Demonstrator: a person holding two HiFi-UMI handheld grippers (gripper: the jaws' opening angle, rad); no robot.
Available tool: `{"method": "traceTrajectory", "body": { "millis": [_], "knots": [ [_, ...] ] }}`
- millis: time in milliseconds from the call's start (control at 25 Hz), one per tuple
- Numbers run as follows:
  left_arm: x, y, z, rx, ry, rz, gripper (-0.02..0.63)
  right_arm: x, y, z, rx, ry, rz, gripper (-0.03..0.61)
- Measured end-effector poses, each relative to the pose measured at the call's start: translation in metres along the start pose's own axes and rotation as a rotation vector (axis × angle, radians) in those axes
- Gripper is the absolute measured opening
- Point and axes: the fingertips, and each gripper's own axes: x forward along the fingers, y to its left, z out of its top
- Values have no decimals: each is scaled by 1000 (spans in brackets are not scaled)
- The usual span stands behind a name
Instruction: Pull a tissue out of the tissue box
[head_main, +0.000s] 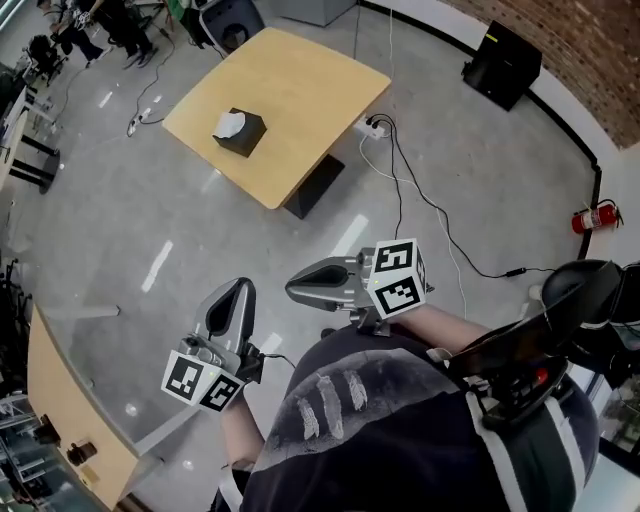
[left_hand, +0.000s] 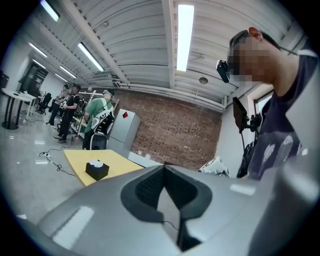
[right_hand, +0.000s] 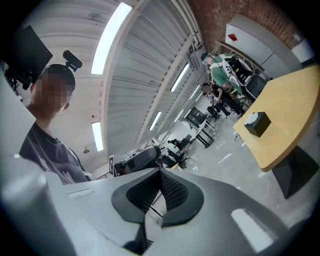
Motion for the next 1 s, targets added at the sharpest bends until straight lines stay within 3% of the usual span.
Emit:
{"method": "traceTrajectory", "body": {
  "millis": [360,600,760,1000],
  "knots": [
    [70,-6,4,0,54,-24,3,-47,-43,28,70,-67,-20,-2],
    [82,13,16,24,47,94,3,-43,-67,46,114,-36,101,-2],
    [78,33,17,11,69,184,3,-30,-78,59,232,-65,232,-2],
    [112,33,13,-1,80,201,3,-39,-98,74,220,-6,253,-2]
  ]
}}
